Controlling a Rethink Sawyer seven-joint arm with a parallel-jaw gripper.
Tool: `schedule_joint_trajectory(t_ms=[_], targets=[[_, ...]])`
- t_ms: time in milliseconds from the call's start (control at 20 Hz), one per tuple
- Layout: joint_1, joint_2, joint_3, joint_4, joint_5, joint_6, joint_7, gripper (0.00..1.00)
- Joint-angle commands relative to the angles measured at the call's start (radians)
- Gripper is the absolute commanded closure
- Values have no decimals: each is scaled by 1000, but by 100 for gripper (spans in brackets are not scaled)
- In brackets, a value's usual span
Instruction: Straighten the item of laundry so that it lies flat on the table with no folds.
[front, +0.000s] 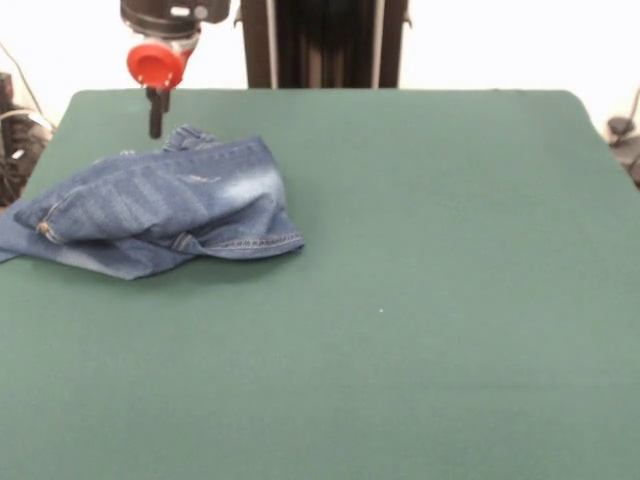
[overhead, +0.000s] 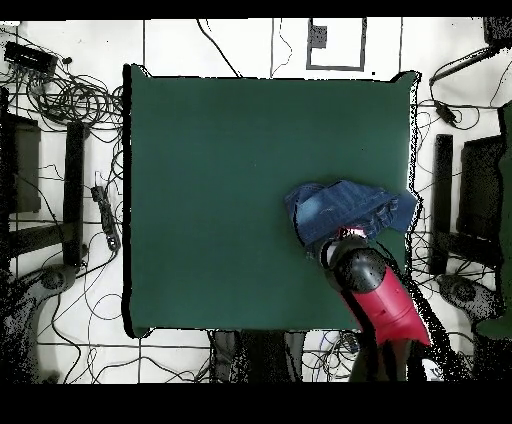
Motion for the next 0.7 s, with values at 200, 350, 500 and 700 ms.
schedule_joint_trajectory(t_ms=[200, 350, 500, 700], targets=[[-19, 52, 223, 102, 10, -62, 188, 0], [-13, 40, 226, 110, 18, -42, 191, 0], [-4, 23, 227, 113, 26, -9, 191, 0], [28, -15, 207, 118, 39, 57, 200, 0]])
